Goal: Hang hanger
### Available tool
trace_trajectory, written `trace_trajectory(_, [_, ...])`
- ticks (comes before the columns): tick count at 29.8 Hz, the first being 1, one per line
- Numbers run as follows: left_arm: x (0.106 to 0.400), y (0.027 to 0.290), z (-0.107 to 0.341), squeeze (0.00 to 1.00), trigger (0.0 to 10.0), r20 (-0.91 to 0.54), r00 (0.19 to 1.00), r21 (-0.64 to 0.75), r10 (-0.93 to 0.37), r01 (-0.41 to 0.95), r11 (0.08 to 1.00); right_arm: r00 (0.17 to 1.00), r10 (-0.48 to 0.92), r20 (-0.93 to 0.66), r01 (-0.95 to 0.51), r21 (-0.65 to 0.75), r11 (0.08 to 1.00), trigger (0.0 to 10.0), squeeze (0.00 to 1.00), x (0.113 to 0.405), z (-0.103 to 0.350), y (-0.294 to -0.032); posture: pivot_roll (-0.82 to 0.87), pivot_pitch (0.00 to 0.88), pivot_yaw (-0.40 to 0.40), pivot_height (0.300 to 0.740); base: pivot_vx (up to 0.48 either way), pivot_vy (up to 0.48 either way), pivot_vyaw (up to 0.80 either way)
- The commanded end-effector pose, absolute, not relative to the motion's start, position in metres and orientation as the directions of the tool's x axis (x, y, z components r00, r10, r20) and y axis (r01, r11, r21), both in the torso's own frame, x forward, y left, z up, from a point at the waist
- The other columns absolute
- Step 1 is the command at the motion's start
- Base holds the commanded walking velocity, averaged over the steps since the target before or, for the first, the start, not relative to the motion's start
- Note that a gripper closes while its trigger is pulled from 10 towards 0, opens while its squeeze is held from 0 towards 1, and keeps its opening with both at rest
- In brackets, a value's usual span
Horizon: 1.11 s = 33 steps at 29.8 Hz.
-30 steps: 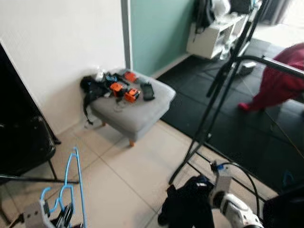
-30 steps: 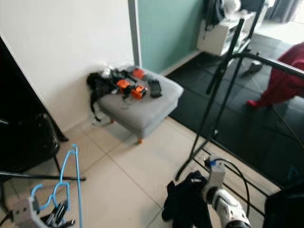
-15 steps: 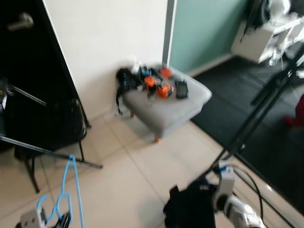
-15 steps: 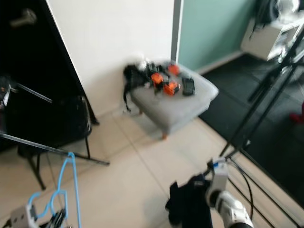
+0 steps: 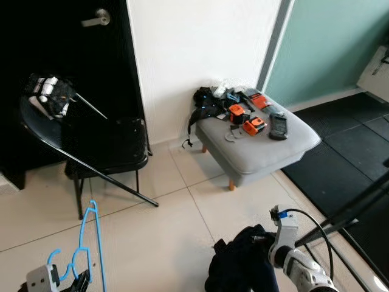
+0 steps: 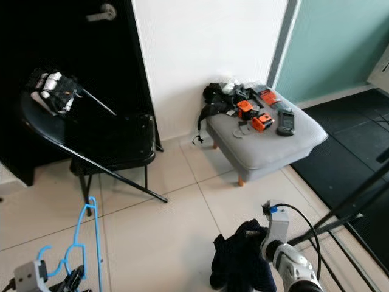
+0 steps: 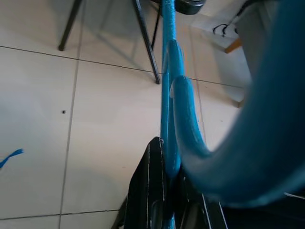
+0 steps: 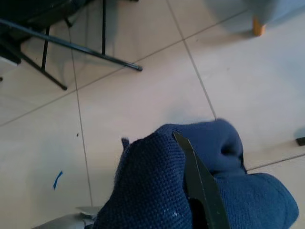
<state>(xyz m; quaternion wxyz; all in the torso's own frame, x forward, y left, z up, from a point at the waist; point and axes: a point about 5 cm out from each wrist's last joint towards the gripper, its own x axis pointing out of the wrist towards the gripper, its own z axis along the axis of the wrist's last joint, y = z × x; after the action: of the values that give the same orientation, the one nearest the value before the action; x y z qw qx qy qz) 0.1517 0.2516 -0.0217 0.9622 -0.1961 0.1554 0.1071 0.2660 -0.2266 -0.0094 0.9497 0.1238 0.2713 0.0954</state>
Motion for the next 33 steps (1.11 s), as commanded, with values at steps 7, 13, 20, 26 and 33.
trace_trajectory(7, [0.161, 0.236, -0.015, 0.0, 10.0, -0.329, 0.944, -0.34, 0.019, -0.137, 0.93, 0.84, 0.234, -0.49, -0.103, 0.28, 0.954, 10.0, 0.0, 0.265, -0.01, -0.23, -0.02, 0.14, -0.038, 0.74, 0.0, 0.0, 0.68])
trace_trajectory(13, [0.172, 0.226, -0.012, 0.0, 10.0, -0.305, 0.951, -0.311, -0.054, -0.046, 0.949, 0.848, 0.218, -0.483, -0.089, 0.275, 0.957, 10.0, 0.0, 0.266, -0.009, -0.23, -0.03, 0.138, -0.036, 0.74, 0.0, 0.0, 0.68])
trace_trajectory(20, [0.186, 0.225, -0.017, 0.0, 10.0, -0.307, 0.95, -0.265, 0.053, -0.139, 0.954, 0.86, 0.2, -0.469, -0.086, 0.254, 0.963, 10.0, 0.0, 0.267, -0.008, -0.23, -0.04, 0.14, -0.032, 0.74, 0.0, 0.0, 0.68])
trace_trajectory(26, [0.189, 0.221, -0.027, 0.0, 10.0, -0.335, 0.937, -0.276, 0.098, -0.197, 0.941, 0.858, 0.223, -0.463, -0.114, 0.252, 0.961, 10.0, 0.0, 0.266, -0.011, -0.22, -0.04, 0.138, -0.034, 0.74, 0.0, 0.0, 0.68])
trace_trajectory(33, [0.187, 0.224, -0.035, 0.0, 10.0, -0.357, 0.928, -0.287, 0.109, -0.22, 0.932, 0.85, 0.232, -0.472, -0.116, 0.262, 0.958, 10.0, 0.0, 0.269, -0.012, -0.213, -0.04, 0.139, -0.034, 0.74, 0.0, 0.0, 0.68])
